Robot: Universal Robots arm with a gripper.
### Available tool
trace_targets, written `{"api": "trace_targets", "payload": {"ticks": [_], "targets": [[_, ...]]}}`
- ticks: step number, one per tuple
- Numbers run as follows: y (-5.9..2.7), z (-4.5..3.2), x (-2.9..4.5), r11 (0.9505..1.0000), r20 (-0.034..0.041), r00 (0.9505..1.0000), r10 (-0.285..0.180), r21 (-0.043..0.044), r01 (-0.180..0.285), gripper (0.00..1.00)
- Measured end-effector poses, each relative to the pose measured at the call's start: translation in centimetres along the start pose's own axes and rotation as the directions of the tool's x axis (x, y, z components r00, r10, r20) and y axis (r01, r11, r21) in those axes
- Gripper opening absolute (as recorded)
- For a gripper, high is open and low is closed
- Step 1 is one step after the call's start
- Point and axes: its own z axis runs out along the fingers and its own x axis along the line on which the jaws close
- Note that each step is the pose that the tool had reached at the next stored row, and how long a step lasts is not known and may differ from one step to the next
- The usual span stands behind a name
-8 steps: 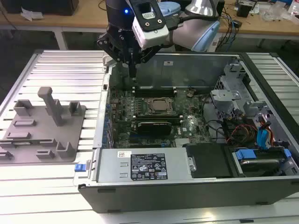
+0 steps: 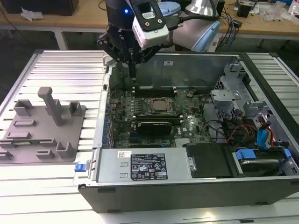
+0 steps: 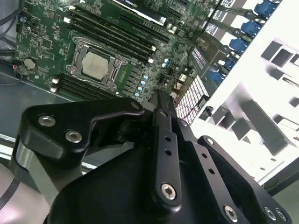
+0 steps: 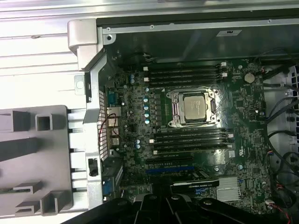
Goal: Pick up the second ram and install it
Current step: 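Reach for the second ram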
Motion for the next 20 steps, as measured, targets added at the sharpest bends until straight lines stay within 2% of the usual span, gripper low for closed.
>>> {"api": "trace_targets", "payload": {"ticks": [2, 3, 5, 12, 20], "targets": [[0.00, 0.00, 0.00, 1.0000, 0.0000, 1.0000, 0.000, 0.0000, 0.000, 0.08], [-0.02, 0.00, 0.24, 1.0000, 0.0001, 1.0000, 0.000, 0.0000, 0.000, 0.08], [-0.09, -0.01, 1.21, 1.0000, 0.0000, 1.0000, 0.000, 0.0000, 0.000, 0.08], [-0.27, -0.02, 3.59, 1.0000, 0.0000, 1.0000, 0.000, 0.0000, 0.000, 0.08], [-0.41, -0.01, 5.46, 1.0000, 0.0000, 1.0000, 0.000, 0.0000, 0.000, 0.08]]}}
